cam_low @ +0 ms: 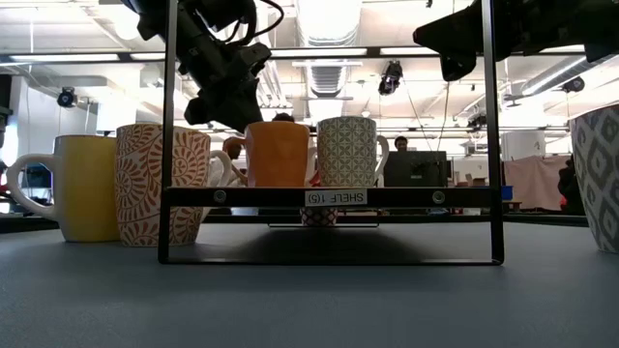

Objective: Place coffee mugs
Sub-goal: Put the orange mug on the shelf

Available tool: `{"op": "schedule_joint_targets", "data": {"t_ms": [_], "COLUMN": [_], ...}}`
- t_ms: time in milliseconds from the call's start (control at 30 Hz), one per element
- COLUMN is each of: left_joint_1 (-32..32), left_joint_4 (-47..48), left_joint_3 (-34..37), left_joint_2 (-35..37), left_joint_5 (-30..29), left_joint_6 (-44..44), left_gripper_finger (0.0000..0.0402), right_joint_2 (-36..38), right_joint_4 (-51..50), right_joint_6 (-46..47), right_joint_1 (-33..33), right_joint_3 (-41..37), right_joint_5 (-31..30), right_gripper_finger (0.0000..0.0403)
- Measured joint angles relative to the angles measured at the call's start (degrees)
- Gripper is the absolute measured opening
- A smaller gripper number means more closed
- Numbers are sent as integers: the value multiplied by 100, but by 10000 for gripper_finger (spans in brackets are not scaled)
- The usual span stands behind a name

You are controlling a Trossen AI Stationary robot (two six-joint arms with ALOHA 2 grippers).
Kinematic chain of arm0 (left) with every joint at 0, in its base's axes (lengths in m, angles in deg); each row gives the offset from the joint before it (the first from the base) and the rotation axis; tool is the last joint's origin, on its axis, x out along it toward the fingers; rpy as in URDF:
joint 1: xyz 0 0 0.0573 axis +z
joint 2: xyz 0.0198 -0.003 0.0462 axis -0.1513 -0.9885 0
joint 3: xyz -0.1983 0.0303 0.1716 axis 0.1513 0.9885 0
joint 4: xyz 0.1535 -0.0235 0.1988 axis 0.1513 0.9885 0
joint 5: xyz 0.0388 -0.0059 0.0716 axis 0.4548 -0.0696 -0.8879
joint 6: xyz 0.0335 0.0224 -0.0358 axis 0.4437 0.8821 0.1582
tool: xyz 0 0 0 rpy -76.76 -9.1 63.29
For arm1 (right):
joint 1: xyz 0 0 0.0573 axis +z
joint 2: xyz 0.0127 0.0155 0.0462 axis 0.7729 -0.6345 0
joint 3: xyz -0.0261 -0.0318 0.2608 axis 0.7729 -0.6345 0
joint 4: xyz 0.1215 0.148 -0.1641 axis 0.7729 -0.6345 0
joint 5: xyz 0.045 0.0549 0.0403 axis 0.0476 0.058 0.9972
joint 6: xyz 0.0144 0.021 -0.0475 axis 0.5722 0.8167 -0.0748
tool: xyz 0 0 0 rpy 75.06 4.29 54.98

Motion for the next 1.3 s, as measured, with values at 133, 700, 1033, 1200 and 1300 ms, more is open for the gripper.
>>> {"op": "schedule_joint_targets", "data": {"t_ms": [133,700,1033,1200,1300], "left_joint_1": [1,-210,-274,-256,-258], "left_joint_4": [-17,1266,1598,1443,1223], "left_joint_3": [0,-649,-535,-535,-540], "left_joint_2": [47,545,112,-195,-319], "left_joint_5": [0,1343,1205,1011,984], "left_joint_6": [57,2959,3051,3050,3033], "left_gripper_finger": [63,51,5,1,1], "right_joint_2": [-2,-1,-2,-2,0], "right_joint_4": [0,4,-6,-31,-32], "right_joint_6": [0,30,116,175,175], "right_joint_1": [2,2,1,0,2], "right_joint_3": [0,0,0,0,0], "right_joint_5": [0,0,0,0,0], "right_gripper_finger": [11,11,11,11,11]}}
